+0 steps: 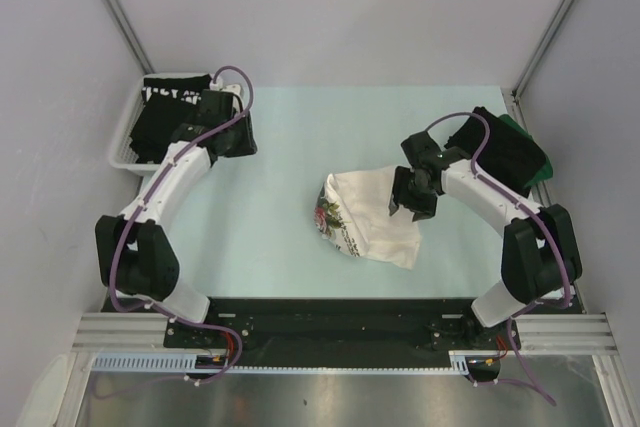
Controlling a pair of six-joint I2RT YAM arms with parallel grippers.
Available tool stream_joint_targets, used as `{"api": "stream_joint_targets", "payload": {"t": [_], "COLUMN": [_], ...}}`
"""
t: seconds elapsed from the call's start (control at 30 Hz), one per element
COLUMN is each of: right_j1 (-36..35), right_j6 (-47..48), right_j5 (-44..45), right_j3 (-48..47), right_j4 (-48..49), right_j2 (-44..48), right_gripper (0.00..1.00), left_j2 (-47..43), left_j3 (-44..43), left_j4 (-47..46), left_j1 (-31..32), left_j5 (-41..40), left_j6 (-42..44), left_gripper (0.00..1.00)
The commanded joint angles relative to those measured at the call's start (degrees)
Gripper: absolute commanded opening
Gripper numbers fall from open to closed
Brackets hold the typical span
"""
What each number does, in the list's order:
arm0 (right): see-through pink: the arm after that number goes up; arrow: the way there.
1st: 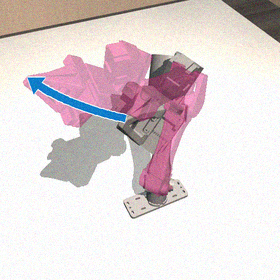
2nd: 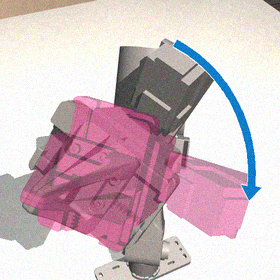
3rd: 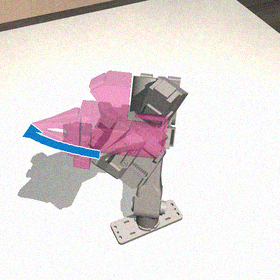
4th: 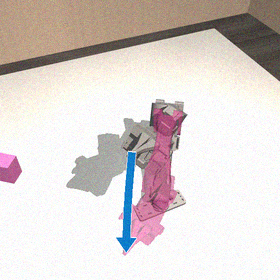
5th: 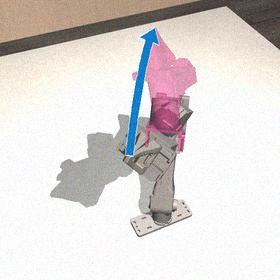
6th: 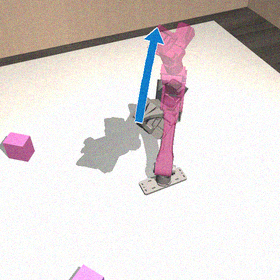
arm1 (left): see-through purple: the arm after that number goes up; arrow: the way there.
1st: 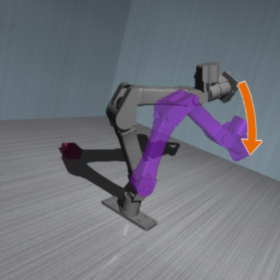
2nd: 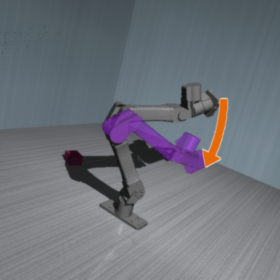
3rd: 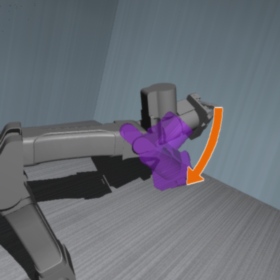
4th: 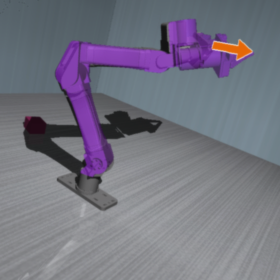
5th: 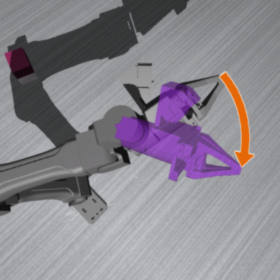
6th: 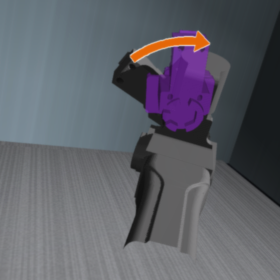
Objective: Fold and stack the t-shirts
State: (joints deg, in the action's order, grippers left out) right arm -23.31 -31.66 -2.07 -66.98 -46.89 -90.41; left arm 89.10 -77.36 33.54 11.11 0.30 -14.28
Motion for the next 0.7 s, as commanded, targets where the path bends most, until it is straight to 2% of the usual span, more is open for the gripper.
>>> {"api": "stream_joint_targets", "payload": {"t": [0.0, 0.3, 0.67], "right_j1": [-0.77, -1.65, -1.65], "right_j6": [-3.85, -5.43, -5.78], "right_j5": [4.61, 8.56, 9.36], "right_j3": [2.90, 6.33, 8.44], "right_j4": [-1.44, -2.15, -0.92], "right_j2": [3.31, 3.40, 3.05], "right_gripper": [0.63, 0.63, 0.62], "left_j2": [-3.67, -4.55, -4.20], "left_j3": [0.90, 1.86, 1.60], "left_j4": [-1.72, -1.99, -1.81], "left_j1": [-0.13, -0.13, -0.13], "left_j5": [0.23, -0.21, -0.21], "left_j6": [1.28, 1.36, 1.45], "left_gripper": [0.38, 0.38, 0.38]}}
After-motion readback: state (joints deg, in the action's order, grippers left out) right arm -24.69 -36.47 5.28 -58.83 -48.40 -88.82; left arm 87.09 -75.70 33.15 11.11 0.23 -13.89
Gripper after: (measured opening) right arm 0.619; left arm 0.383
